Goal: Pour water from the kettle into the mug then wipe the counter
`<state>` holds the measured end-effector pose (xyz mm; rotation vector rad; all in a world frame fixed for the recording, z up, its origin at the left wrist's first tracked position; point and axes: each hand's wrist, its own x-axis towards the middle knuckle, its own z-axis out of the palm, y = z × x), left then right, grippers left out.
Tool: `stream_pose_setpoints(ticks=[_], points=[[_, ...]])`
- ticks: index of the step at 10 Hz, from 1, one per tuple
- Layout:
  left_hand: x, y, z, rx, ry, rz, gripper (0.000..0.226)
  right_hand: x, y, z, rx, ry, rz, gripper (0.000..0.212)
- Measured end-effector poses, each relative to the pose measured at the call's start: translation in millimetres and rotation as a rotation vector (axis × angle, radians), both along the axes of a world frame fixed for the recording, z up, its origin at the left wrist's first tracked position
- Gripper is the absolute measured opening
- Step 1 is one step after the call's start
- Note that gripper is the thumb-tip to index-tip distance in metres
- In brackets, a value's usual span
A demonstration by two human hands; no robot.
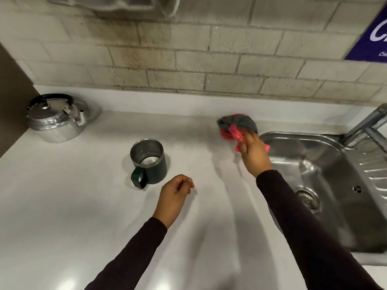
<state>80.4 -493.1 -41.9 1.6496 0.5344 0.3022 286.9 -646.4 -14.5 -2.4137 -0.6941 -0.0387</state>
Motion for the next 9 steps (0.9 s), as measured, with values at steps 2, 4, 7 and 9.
stream_pose_setpoints(ticks=[2, 4, 7, 9], points=[[14.8, -17.1, -5.1, 0.062, 0.064, 0.067, 0.035, 89.6, 28.7, 1.6, -0.216, -0.103, 0.031, 0.042], [19.2, -21.7, -9.3, 0.075, 0.105, 0.11, 0.033, 130.5, 54.3, -32.7, -0.477, 0.022, -0.007, 0.045], [22.8, -15.4, -16.6, 0.063, 0.139, 0.104, 0.033, 127.7, 49.3, -34.6, -0.533, 0.101, 0.075, 0.051], [11.0, -2.6, -12.7, 0.045, 0.123, 0.025, 0.034, 70.5, 39.3, -25.8, -0.37, -0.07, 0.043, 0.041]])
